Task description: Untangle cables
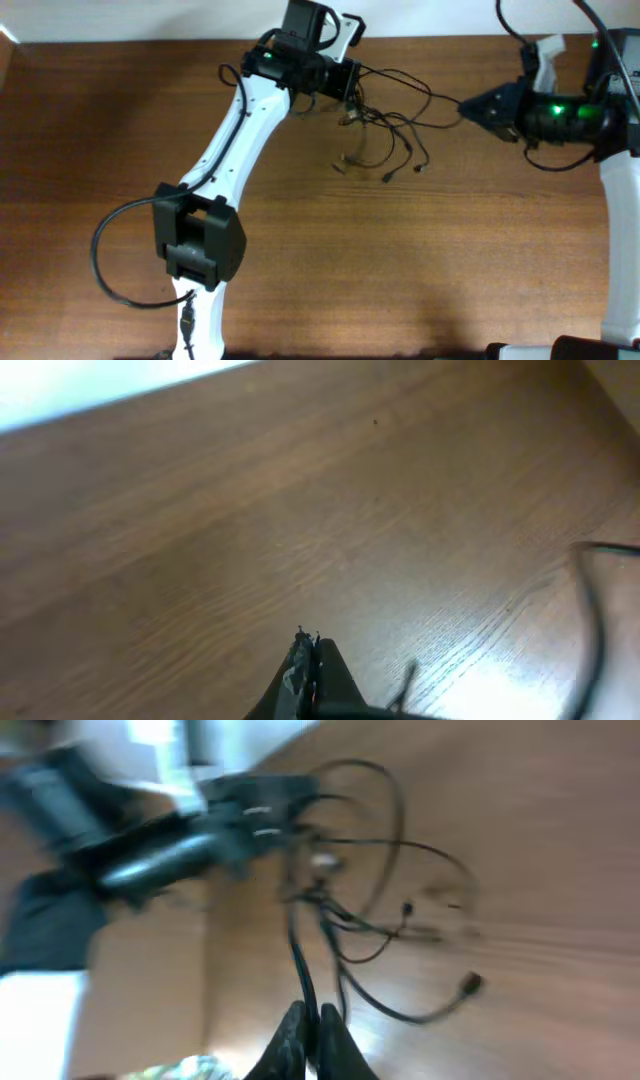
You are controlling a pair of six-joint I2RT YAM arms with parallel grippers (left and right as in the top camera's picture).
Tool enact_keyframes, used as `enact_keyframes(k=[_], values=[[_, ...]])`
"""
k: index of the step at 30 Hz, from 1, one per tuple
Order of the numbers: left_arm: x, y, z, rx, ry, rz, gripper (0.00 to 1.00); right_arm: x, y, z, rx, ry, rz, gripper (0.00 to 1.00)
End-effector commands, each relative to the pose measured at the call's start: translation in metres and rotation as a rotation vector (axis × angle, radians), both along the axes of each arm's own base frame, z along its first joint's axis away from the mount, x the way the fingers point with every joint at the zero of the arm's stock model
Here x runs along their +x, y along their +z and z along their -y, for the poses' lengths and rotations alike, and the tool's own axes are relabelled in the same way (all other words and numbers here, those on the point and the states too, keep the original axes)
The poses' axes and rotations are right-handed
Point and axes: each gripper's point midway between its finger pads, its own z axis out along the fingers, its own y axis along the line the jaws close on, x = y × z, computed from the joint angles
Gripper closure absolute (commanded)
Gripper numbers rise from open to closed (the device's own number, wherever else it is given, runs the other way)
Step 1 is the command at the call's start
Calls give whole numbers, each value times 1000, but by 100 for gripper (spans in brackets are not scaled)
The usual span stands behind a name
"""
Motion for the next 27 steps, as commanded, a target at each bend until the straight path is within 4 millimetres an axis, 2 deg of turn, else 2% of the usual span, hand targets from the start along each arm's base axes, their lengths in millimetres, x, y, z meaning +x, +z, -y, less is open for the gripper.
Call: enact_keyframes(k=[1, 2, 3, 4, 5, 6, 7, 9, 11, 14, 17, 18, 19, 21, 23, 25, 27], values=[[5, 72, -56, 54, 116, 167, 100, -6, -19, 80, -373, -290, -57, 96], [-9, 97, -55, 40, 109, 200, 100, -10, -27, 100, -464, -371, -104, 96], [-28, 122, -52, 22, 90, 228, 100, -11, -28, 104, -483, -383, -110, 96], [-43, 141, -48, 0, 68, 250, 100, -10, -27, 98, -464, -358, -97, 96], [-56, 158, -43, -40, 32, 269, 100, -7, -20, 79, -403, -251, -38, 96], [-63, 170, -42, -71, 32, 273, 100, -7, -10, 49, -304, -109, 30, 93], [-64, 171, -43, -106, 69, 238, 100, -9, -5, 31, -255, -33, 66, 75], [-63, 170, -44, -166, 142, 168, 100, -13, 5, -9, -169, 103, 114, 46], [-63, 167, -45, -167, 157, 150, 100, -18, 13, -43, -125, 205, 157, 41], [-63, 140, -51, -122, 201, 53, 100, -26, 25, -99, -78, 352, 234, 39], [-63, 124, -65, -87, 321, -20, 100, -24, 20, -126, -44, 379, 202, 39], [-64, 122, -66, -86, 329, -34, 100, -22, 16, -134, -52, 379, 191, 39], [-66, 121, -66, -84, 328, -39, 100, -14, 3, -146, -80, 363, 161, 40], [-66, 120, -67, -103, 357, -66, 100, -6, -15, -175, -79, 393, 130, 49], [-67, 121, -65, -114, 353, -76, 100, 13, -32, -187, -75, 387, 127, 61], [-69, 121, -63, -137, 361, -98, 100, 25, -40, -191, -72, 387, 135, 62], [-70, 122, -60, -148, 347, -106, 100, 35, -37, -196, -60, 389, 183, 62]])
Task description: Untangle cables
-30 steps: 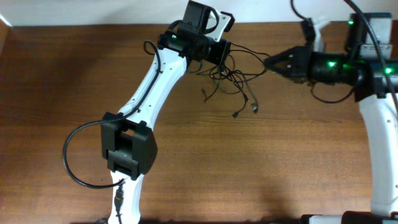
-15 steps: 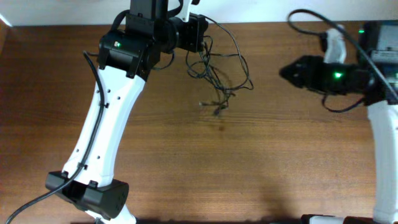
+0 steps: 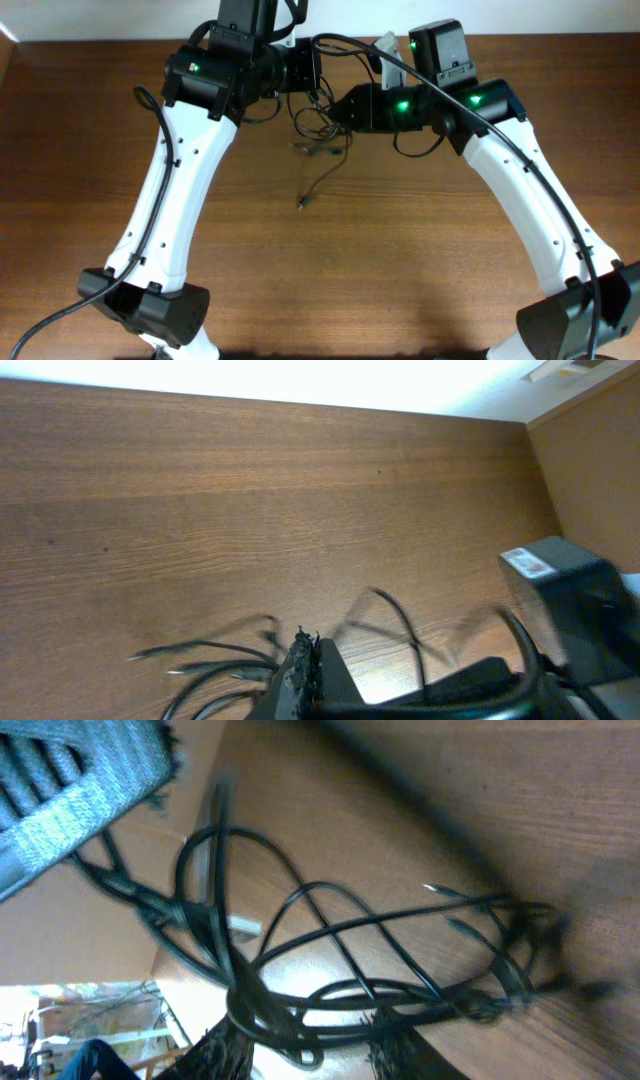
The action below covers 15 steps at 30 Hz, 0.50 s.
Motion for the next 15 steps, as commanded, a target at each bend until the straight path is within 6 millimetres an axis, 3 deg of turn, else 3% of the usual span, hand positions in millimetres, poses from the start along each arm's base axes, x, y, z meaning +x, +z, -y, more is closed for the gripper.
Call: enact_keyframes(k=[1, 5, 7, 8, 10, 12, 15], values=[[0, 1, 3, -34, -4, -16, 100, 8, 10, -9, 34, 14, 54, 61], [-3, 3, 8, -70, -24, -29, 100, 11, 18, -17, 50, 25, 100, 61], [-12, 8, 22, -134, -96, -49, 100, 24, 12, -10, 0, -35, 131, 62], [-17, 12, 29, -170, -137, -57, 100, 27, 10, -10, -3, -40, 134, 66], [-19, 17, 34, -201, -169, -51, 100, 30, 3, -11, -8, -39, 121, 93], [-7, 17, 12, -197, -114, -45, 100, 28, 3, -6, -11, -46, 108, 96], [31, 8, -81, -76, 125, 9, 100, 10, 23, 30, -40, -89, 91, 96]])
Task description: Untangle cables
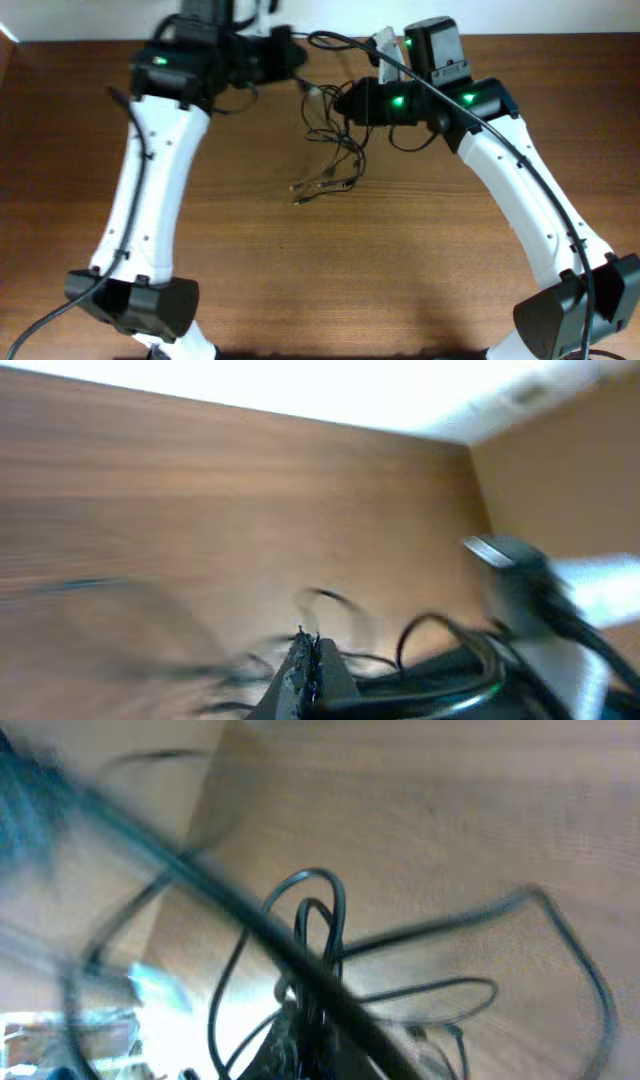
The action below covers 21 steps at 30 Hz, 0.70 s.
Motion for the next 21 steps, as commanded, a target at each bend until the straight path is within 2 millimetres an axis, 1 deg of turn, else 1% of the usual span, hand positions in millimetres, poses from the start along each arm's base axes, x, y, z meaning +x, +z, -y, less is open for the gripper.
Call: enact_keyframes(k=[1, 2, 3, 4, 5, 7, 8, 9, 10, 11, 12, 13, 14, 15, 16, 17, 18, 19, 20, 21], values=[[29, -8, -84, 132, 220, 32, 100, -26, 36, 40, -33, -37, 35, 96], [35, -13, -124, 208, 344, 26, 100, -37, 40, 53, -52, -40, 27, 96], [36, -16, -143, 254, 405, 18, 100, -47, 44, 64, -59, -41, 21, 96], [34, -21, -167, 332, 472, 8, 100, -66, 67, 75, -3, 18, 66, 96], [32, -23, -188, 429, 520, 10, 100, -76, 84, 83, 51, 45, 98, 96], [24, -22, -229, 597, 675, -4, 100, -84, 104, 107, 110, 19, 133, 96], [20, -22, -243, 663, 694, -9, 100, -85, 111, 135, 104, -53, 153, 96], [16, -24, -251, 695, 682, -23, 100, -83, 112, 165, 85, -141, 161, 96], [11, -27, -262, 702, 697, -48, 100, -78, 107, 196, 51, -242, 149, 96], [6, -30, -272, 707, 714, -73, 100, -74, 94, 234, -20, -378, 114, 96], [1, -32, -280, 711, 724, -95, 100, -72, 83, 263, -91, -480, 80, 96], [-2, -34, -286, 731, 709, -105, 100, -74, 72, 288, -174, -573, 46, 96], [-3, -34, -289, 746, 699, -108, 100, -76, 64, 304, -238, -638, 21, 96], [-5, -34, -293, 749, 704, -113, 100, -80, 54, 330, -336, -751, -29, 96], [-5, -34, -296, 749, 709, -115, 100, -83, 47, 345, -397, -825, -65, 96], [-7, -34, -300, 749, 719, -119, 100, -85, 40, 354, -429, -867, -100, 96], [-7, -35, -302, 745, 720, -122, 100, -82, 37, 345, -391, -821, -111, 96], [-5, -37, -294, 720, 673, -116, 100, -76, 38, 321, -331, -676, -78, 96], [6, -42, -252, 599, 434, -66, 100, -73, 38, 283, -244, -507, -62, 96], [6, -42, -206, 461, 192, -10, 100, -72, 37, 248, -213, -394, -62, 96]])
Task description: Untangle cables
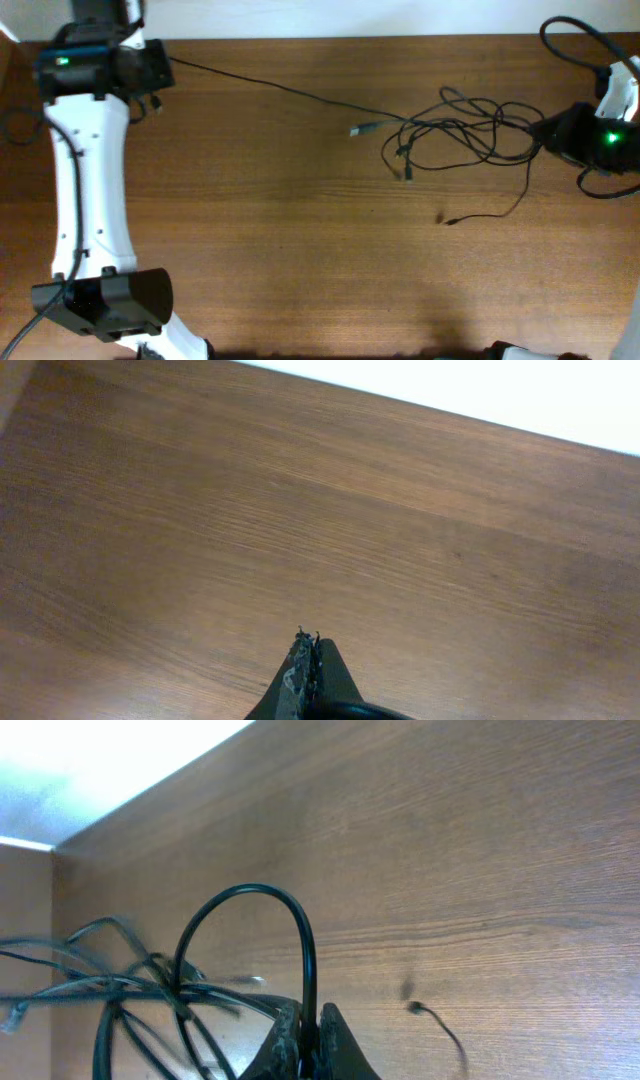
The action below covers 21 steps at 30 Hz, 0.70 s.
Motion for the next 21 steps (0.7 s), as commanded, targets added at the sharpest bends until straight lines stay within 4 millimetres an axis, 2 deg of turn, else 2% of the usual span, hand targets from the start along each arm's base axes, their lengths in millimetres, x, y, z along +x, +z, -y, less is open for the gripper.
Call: enact_keyframes(k=[1, 2, 4, 6, 7, 8, 9, 10, 11, 13, 14, 16, 17, 18, 19, 20, 21], values=[[-4, -1, 67, -222, -438, 17, 100, 3, -3, -57, -21, 223, 16, 96], [-11, -4, 86, -242, -523, -3, 97, 1, -2, -87, -21, 309, 24, 96], [-19, -10, 108, -225, -604, -39, 63, -4, -1, -135, 0, 411, 25, 96], [-18, -9, 112, -224, -614, -35, 38, -7, -6, -166, 16, 470, 7, 92], [-19, -9, 111, -223, -614, -35, 28, -6, -11, -175, 18, 472, -14, 91], [-19, -9, 112, -224, -614, -35, 21, -6, -14, -186, 29, 497, -23, 88], [-19, -9, 112, -224, -615, -36, 18, -7, -18, -201, 31, 538, -23, 75], [-19, -9, 114, -224, -620, -37, 18, -9, -18, -214, 28, 576, -8, 31], [-19, -9, 117, -228, -632, -35, 18, -8, -14, -217, 24, 585, 15, 1], [-21, -9, 123, -232, -644, -41, 18, 2, -4, -200, 18, 532, 34, 1], [-27, -12, 140, -254, -710, -52, 18, 12, -1, -169, -5, 435, 22, 1], [-41, -25, 181, -293, -813, -100, 26, 23, -8, -97, -53, 212, -47, 1], [-52, -37, 207, -304, -869, -145, 34, 24, -13, -62, -50, 112, -80, 1], [-69, -51, 237, -333, -897, -214, 36, 22, -15, -31, -43, 28, -103, 1], [-82, -63, 253, -353, -887, -277, 39, 18, -17, -14, -39, -18, -120, 1], [-91, -73, 260, -354, -852, -330, 42, 16, -18, -7, -43, -23, -123, 1], [-108, -93, 265, -352, -788, -432, 46, 14, -19, -2, -49, -27, -127, 1]])
